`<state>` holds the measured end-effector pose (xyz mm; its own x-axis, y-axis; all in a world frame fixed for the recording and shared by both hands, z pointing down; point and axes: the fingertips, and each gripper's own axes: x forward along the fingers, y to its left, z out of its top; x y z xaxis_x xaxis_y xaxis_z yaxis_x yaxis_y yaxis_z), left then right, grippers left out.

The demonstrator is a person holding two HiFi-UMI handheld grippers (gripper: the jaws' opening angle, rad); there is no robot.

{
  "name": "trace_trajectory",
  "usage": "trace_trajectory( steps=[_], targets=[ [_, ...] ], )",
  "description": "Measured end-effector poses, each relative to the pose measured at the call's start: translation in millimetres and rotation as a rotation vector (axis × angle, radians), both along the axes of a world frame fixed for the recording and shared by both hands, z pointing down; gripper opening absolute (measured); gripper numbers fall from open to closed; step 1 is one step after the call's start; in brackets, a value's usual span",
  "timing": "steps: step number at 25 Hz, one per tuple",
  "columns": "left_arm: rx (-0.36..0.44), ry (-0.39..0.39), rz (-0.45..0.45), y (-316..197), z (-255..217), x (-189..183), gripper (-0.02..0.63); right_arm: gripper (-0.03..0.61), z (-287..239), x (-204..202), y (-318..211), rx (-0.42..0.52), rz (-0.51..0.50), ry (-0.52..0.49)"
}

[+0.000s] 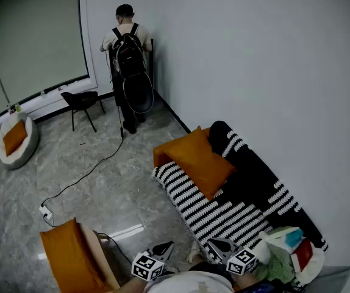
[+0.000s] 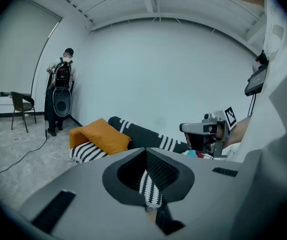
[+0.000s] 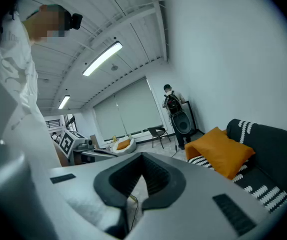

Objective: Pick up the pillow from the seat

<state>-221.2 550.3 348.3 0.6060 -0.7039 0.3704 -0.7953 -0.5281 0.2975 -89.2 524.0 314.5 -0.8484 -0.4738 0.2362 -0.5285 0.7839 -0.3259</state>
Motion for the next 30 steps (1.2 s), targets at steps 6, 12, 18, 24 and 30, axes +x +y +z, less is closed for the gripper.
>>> trace_trajectory(
  steps=[6, 12, 18, 24, 30],
  targets=[
    [0.019, -0.001, 0.009, -4, -5, 3, 0.009, 0.012, -8, 1, -5, 0.018, 0.004, -0.018],
    [0.031, -0.006, 0.002, -5, -10, -2, 0.009, 0.012, -9, 0, -7, 0.023, 0.011, -0.017],
    [0.022, -0.008, -0.013, -5, -9, -7, 0.009, 0.012, -8, -3, -12, 0.017, 0.011, -0.012],
    [0.013, -0.009, -0.012, -8, -8, -7, 0.009, 0.014, -5, -3, -19, 0.003, 0.021, -0.003],
    [-0.007, -0.014, -0.011, -25, -4, -4, 0.009, 0.014, 2, 7, -41, -0.020, 0.057, 0.020]
  ],
)
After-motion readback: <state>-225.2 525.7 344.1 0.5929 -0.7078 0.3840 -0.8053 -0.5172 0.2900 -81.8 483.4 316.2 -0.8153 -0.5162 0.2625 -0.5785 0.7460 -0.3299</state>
